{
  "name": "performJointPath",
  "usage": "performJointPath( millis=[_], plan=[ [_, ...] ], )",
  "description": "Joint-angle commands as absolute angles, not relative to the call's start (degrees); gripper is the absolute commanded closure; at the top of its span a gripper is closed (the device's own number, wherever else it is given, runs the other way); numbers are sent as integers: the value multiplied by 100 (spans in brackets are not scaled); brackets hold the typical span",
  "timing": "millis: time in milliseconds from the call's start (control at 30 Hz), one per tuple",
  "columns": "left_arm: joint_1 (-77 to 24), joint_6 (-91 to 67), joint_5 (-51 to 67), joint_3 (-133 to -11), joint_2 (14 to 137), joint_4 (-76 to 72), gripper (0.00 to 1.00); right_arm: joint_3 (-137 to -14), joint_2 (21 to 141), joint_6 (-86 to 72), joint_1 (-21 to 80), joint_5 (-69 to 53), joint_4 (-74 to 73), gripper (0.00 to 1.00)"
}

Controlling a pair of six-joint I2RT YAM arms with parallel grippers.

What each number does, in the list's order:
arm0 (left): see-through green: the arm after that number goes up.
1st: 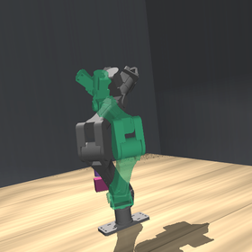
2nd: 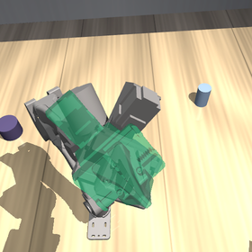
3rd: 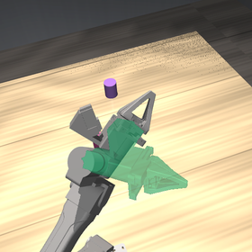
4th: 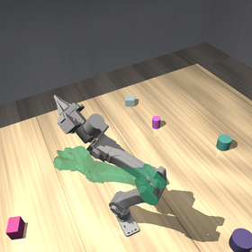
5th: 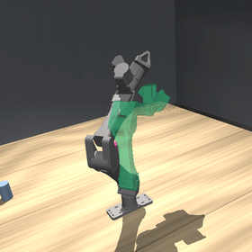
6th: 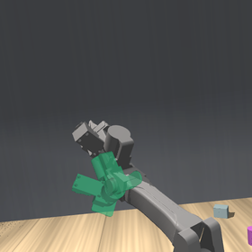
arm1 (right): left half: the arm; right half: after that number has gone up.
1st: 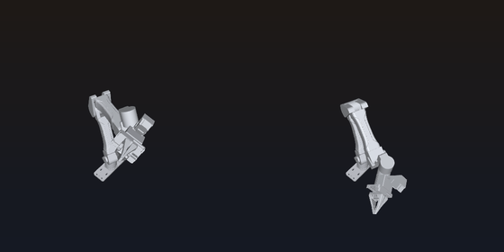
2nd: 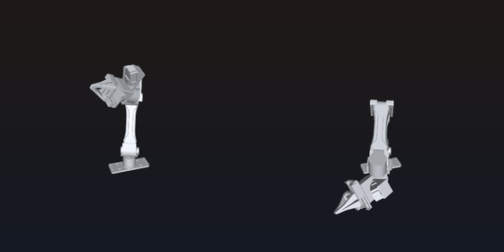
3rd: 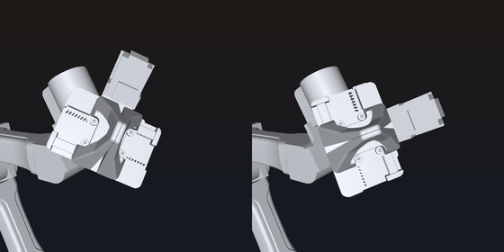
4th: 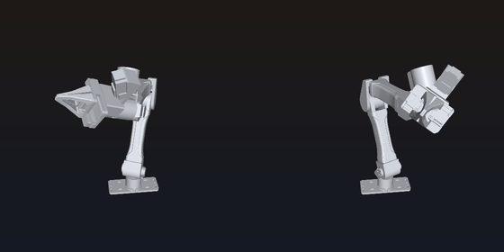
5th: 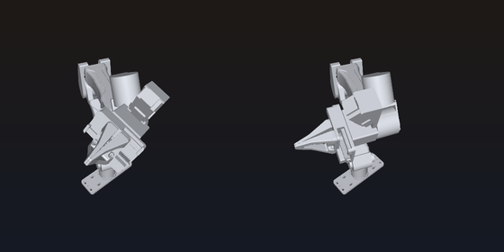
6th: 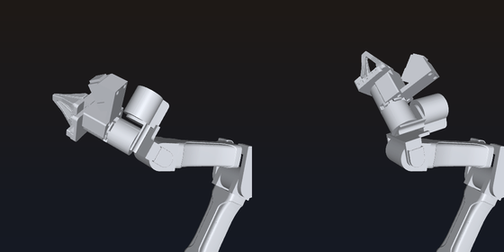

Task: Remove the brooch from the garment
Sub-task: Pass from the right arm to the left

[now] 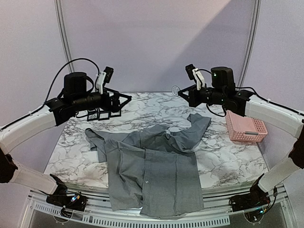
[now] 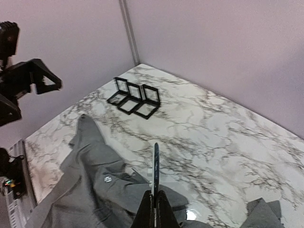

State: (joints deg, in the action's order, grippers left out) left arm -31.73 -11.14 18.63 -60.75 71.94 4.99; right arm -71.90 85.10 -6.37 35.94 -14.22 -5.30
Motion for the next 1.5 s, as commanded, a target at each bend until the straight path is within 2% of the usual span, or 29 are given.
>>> performJointPath(
  millis=[0,133,300,700,1133,1467],
  plan=[
    [-3539,-806,3421,-6113,7377,524,3,-7485,8479,-764,3595,-2918,-1177,100],
    [-3663,-1105,4125,-6076,7567,169,3,-7895,8589,-813,3599,-3803,-1614,100],
    [-3731,-1401,4459,-6108,7837,-13,4,-8222,8877,-860,3619,-4722,-1952,100],
    [-3777,-1942,4746,-6094,8163,-509,5,-8461,9470,-866,3955,-5174,-2068,100],
    [-3797,-2096,4916,-6213,8508,-502,46,-8455,9639,-931,4013,-5537,-1876,100],
    [-3814,-2147,4903,-6290,8628,-402,62,-8555,9802,-926,4112,-5533,-1939,100]
  ],
)
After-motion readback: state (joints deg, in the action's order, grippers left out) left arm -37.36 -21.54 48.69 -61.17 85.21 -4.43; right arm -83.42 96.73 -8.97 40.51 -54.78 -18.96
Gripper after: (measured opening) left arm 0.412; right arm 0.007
